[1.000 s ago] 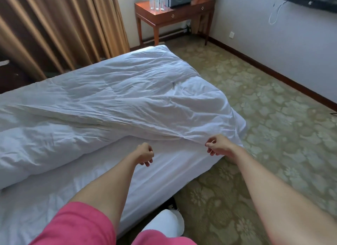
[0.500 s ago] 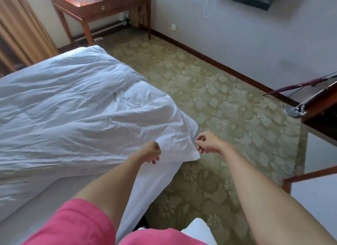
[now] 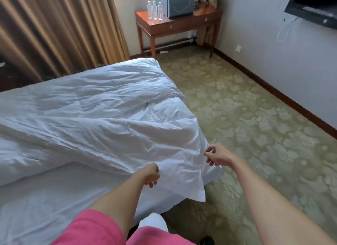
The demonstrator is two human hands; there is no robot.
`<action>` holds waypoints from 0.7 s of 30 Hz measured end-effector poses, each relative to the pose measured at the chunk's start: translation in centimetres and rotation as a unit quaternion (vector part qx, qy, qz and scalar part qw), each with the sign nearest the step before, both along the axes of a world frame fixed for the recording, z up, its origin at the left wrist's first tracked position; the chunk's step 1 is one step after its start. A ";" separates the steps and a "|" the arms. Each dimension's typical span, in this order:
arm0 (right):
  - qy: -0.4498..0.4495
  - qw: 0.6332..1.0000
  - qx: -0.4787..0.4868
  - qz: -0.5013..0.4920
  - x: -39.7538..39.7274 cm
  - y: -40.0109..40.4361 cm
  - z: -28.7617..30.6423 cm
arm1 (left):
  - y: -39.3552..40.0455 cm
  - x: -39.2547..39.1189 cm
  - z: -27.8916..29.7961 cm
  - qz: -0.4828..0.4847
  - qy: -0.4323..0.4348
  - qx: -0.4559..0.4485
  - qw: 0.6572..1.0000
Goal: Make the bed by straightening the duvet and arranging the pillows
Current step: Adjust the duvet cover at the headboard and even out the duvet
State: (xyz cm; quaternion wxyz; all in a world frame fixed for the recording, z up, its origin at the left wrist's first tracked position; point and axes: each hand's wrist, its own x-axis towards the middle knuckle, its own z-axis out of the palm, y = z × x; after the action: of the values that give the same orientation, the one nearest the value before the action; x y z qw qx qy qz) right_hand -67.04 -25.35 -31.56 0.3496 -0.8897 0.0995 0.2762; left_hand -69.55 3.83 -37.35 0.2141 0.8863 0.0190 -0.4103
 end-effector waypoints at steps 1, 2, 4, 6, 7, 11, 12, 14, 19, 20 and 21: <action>0.001 1.000 -0.002 0.011 0.5 -1.2 0.3 | -1.2 0.0 0.4 0.009 -0.004 -0.004 1.000; 0.001 1.000 -0.004 0.018 0.9 -2.3 0.6 | -2.3 -0.1 0.8 0.021 -0.005 -0.009 1.000; 0.000 0.999 -0.004 0.038 1.8 -3.8 1.1 | -4.3 0.3 1.4 0.042 -0.004 -0.016 0.999; 0.003 0.998 0.006 0.058 2.9 -4.9 1.4 | -5.9 1.1 1.6 0.054 -0.006 -0.015 0.998; 0.003 0.998 0.010 0.064 3.5 -5.4 1.5 | -6.7 1.7 1.7 0.057 -0.008 -0.013 0.998; -0.017 0.997 0.013 0.081 7.0 -7.6 1.1 | -9.9 5.4 1.3 0.072 -0.005 -0.020 0.997; -0.031 0.996 0.015 0.080 8.0 -8.1 0.9 | -10.8 6.6 1.1 0.073 -0.008 -0.019 0.997; -0.057 0.995 0.016 0.076 9.9 -9.4 0.8 | -12.9 9.2 0.6 0.064 -0.006 -0.015 0.998; -0.041 0.997 0.002 0.071 14.9 -14.7 1.1 | -20.0 16.3 -0.1 0.023 0.011 -0.040 0.999; -0.057 0.997 -0.005 0.052 16.5 -15.9 1.3 | -21.5 17.9 0.1 0.015 0.008 -0.053 0.998; -0.073 0.997 -0.013 0.032 18.2 -17.2 1.4 | -23.0 19.5 0.3 0.010 0.006 -0.067 0.998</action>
State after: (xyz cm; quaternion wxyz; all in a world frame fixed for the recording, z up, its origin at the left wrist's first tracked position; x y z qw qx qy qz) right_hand -48.85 -42.57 -30.18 0.3349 -0.9149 0.0486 0.2202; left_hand -50.05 -19.13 -37.04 0.2768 0.8671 0.0013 -0.4141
